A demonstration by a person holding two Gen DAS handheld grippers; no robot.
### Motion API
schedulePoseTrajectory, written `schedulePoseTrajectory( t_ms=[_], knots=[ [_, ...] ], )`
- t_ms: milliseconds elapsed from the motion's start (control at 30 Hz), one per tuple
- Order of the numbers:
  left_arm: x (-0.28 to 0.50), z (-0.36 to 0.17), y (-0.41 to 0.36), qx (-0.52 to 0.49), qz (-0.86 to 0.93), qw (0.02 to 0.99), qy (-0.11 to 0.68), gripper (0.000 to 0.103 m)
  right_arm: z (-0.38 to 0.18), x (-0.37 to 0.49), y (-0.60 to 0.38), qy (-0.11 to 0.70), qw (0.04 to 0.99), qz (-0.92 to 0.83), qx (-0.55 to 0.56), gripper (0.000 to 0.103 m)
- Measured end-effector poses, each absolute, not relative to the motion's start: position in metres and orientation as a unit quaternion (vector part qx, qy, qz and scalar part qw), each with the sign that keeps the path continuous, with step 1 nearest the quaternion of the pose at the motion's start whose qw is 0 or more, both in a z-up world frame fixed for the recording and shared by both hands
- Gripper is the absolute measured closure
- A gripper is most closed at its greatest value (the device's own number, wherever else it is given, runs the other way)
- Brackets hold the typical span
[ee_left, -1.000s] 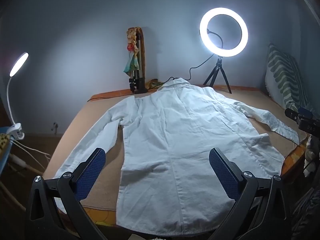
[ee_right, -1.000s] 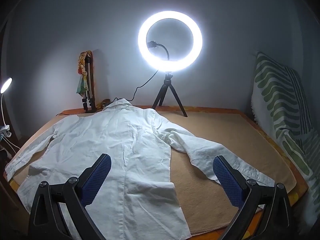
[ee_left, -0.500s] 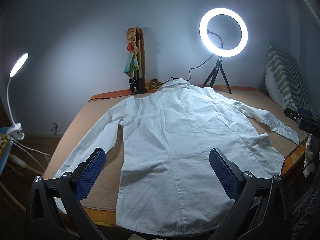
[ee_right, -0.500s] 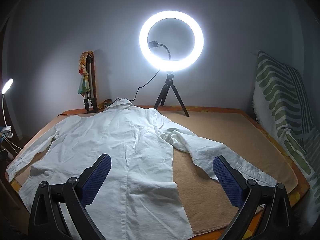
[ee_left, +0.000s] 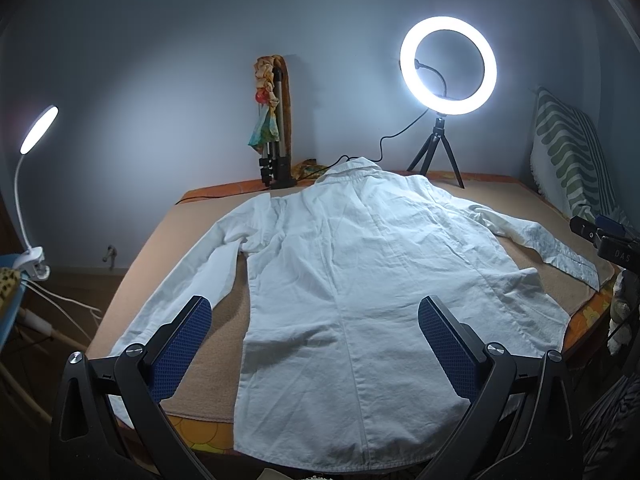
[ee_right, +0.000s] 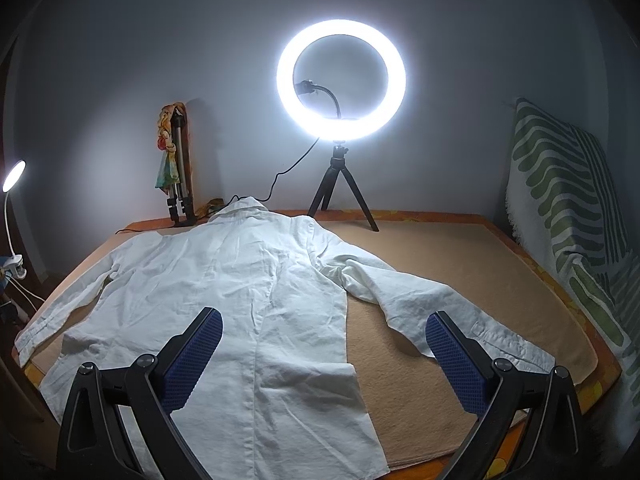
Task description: Fold small clothes
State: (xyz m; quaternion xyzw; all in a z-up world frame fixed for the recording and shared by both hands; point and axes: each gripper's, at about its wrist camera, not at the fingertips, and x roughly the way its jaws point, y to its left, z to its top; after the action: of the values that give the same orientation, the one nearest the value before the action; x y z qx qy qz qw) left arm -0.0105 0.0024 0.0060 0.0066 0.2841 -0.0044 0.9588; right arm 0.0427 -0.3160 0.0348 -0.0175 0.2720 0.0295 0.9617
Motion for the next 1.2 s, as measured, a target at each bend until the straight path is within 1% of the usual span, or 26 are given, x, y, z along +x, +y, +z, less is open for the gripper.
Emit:
schedulePoseTrajectory(
  t_ms=[1200],
  knots=[
    [-0.0108,0.0055,0.0030,0.006,-0.004,0.959,0.284,0.000,0.0364,0.0433,-0.3176,0.273,0.961,0.031,-0.012,0.000]
  ],
)
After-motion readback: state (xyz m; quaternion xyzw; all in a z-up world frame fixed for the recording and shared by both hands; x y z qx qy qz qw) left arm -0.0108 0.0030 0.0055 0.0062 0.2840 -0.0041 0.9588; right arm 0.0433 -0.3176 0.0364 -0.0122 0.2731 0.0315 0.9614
